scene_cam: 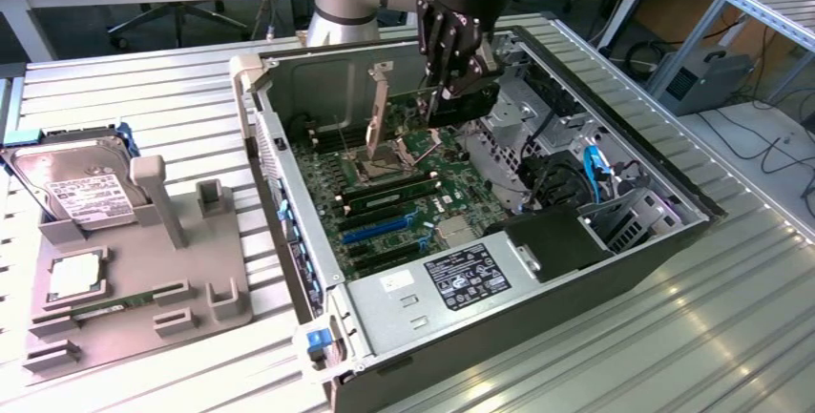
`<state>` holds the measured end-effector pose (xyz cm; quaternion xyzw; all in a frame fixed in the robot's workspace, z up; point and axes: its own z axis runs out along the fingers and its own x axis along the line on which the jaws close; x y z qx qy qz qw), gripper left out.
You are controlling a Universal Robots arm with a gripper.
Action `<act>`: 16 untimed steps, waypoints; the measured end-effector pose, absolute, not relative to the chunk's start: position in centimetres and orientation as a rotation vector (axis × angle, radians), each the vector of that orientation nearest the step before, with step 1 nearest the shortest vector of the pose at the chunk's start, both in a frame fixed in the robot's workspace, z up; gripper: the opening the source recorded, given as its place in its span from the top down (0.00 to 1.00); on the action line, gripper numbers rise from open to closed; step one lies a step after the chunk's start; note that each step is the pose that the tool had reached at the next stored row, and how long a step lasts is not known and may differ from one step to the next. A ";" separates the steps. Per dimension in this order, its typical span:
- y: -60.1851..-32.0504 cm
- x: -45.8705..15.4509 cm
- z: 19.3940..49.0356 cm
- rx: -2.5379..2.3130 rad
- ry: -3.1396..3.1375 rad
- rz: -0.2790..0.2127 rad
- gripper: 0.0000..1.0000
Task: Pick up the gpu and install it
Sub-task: 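Insert the gpu into the slot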
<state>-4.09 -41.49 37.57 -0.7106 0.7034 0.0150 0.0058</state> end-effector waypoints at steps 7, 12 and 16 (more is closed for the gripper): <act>-41.6 -4.1 37.4 -2.224 2.202 0.047 0.73; -41.6 -4.1 37.3 -2.224 2.202 0.047 0.73; -41.7 -4.1 37.0 -2.224 2.202 0.047 0.73</act>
